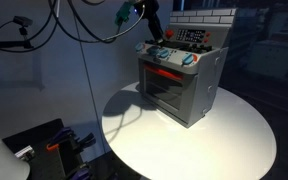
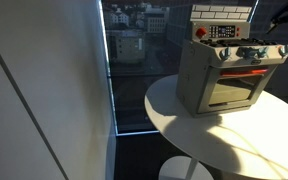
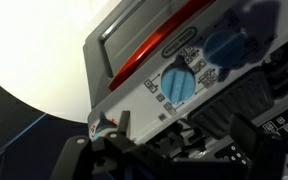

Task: Turn the third knob from the left on the stove to the right

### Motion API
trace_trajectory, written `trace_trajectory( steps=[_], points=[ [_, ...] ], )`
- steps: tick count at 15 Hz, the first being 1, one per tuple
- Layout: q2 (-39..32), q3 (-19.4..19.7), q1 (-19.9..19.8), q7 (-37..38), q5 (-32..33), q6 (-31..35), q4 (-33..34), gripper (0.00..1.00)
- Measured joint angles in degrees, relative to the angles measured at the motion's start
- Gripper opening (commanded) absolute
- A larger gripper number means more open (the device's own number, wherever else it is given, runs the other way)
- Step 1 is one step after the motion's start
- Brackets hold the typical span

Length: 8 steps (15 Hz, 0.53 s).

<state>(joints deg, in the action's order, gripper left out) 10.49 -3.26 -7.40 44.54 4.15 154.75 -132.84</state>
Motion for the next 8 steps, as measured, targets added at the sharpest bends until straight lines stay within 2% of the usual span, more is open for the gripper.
trace_trajectory(
  steps=[8],
  points=[
    [-3.42, 0.01, 0.84, 0.13, -5.57, 5.93, -0.24, 1.00]
  ],
)
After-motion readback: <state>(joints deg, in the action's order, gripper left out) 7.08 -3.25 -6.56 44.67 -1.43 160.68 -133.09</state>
